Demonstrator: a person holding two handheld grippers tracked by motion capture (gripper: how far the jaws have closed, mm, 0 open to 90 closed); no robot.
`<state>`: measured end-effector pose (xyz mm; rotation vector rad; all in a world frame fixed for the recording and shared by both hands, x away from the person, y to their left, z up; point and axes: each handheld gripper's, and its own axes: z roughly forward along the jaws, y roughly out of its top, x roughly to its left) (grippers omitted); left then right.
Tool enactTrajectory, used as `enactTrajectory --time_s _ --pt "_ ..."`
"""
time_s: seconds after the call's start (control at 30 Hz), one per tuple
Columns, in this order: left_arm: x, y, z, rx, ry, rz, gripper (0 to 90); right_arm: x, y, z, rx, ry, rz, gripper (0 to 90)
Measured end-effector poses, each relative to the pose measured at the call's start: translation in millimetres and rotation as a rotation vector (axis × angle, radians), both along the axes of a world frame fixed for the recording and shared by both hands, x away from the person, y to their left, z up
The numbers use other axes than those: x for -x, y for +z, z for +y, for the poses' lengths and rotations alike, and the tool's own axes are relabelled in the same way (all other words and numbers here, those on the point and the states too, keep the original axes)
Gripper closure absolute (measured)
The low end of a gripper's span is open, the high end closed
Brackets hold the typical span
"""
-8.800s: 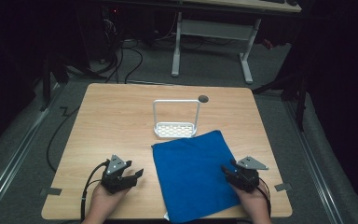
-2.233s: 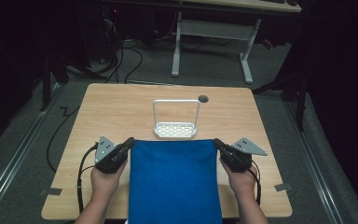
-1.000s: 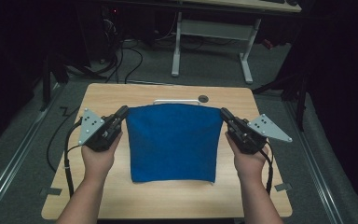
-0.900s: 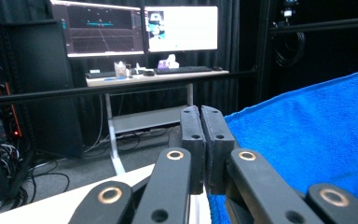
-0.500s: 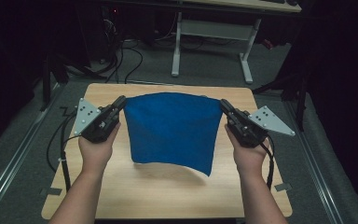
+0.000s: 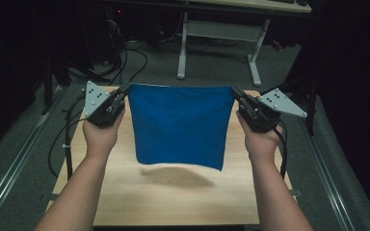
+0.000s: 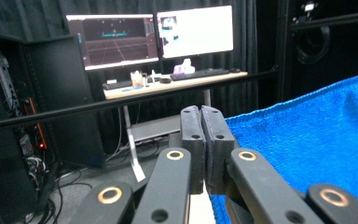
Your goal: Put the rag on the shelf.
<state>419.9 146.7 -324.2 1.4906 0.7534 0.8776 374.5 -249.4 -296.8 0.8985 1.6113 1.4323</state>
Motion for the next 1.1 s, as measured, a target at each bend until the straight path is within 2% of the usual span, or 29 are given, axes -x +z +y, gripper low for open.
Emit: enactTrajectory --time_s 0.1,0.2,0.3,0.37,0.47,0.53,0.63,0.7,0.8,0.87,0.93,1.0,1.1 --pt "-10.0 -1.6 -1.6 -0.006 0.02 -0.002 89.2 -14.5 2.1 -0.9 -0.023 0.0 0.012 88.9" --pt "-23.3 -4.6 -1.2 0.003 0.033 0.027 89.1 -31.5 1.1 -1.2 -0.032 -0.011 0.034 89.0" --pt "-39.2 -4.5 -0.4 0.022 0.018 0.072 89.2 -46.9 -1.2 -1.4 -0.031 -0.029 0.05 88.9" --pt "-47.2 -4.1 -1.7 0.004 0.024 0.068 89.1 -58.3 -4.1 -2.3 -0.049 -0.031 0.062 88.9" --pt "-59.4 -3.2 -6.4 -0.044 0.039 0.062 89.1 -73.2 -9.3 -3.6 -0.048 -0.043 0.075 88.9" --pt "-67.6 -2.3 -8.8 -0.061 0.046 0.068 89.1 -83.7 -13.3 -4.8 -0.047 -0.053 0.09 89.0" --pt "-78.9 -3.0 -8.6 -0.03 0.055 0.096 89.1 -97.7 -19.3 -6.5 -0.092 -0.048 0.124 89.0" --pt "-87.2 -8.1 -10.6 -0.039 0.069 0.112 89.1 -107.7 -25.7 -7.0 -0.085 -0.045 0.144 89.0" --pt "-96.7 -18.5 -16.6 -0.102 0.085 0.137 89.1 -121.2 -33.3 -6.3 -0.036 -0.062 0.174 89.0" --pt "-99.9 -26.6 -21.5 -0.151 0.095 0.152 89.1 -126.7 -37.1 -7.1 -0.041 -0.064 0.187 89.0" --pt "-102.7 -36.2 -26.4 -0.186 0.094 0.173 89.1 -133.5 -44.8 -6.9 -0.017 -0.085 0.226 89.0" --pt "-105.5 -45.9 -27.9 -0.185 0.091 0.206 89.1 -139.6 -54.8 -6.5 0.019 -0.098 0.272 89.0" --pt "-107.9 -60.6 -26.9 -0.189 0.077 0.25 89.1 -141.6 -69.2 -7.1 0.011 -0.093 0.303 89.0"
